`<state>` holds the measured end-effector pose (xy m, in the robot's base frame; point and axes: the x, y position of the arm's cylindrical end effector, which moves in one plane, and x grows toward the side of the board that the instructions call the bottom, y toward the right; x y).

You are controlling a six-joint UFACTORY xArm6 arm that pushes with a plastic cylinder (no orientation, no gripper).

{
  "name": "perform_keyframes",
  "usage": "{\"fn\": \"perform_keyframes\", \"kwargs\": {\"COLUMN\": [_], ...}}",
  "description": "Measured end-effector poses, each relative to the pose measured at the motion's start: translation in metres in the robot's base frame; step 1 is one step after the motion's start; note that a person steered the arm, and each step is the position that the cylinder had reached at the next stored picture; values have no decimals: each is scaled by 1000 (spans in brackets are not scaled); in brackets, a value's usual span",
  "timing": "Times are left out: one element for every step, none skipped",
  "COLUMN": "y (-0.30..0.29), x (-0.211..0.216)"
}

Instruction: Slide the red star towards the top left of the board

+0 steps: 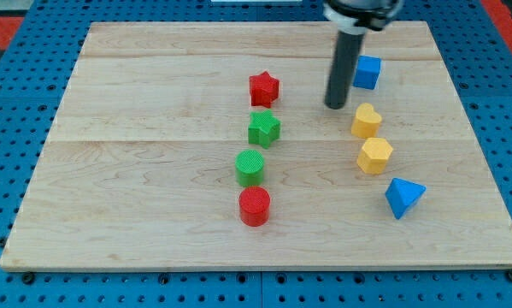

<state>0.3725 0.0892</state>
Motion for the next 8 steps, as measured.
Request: {"fn": "perform_keyframes", "kwargs": {"y": [-6, -49, -111, -170, -185, -160, -152, -145], "x": [-29, -5, -13, -33, -39, -39, -39, -39]}}
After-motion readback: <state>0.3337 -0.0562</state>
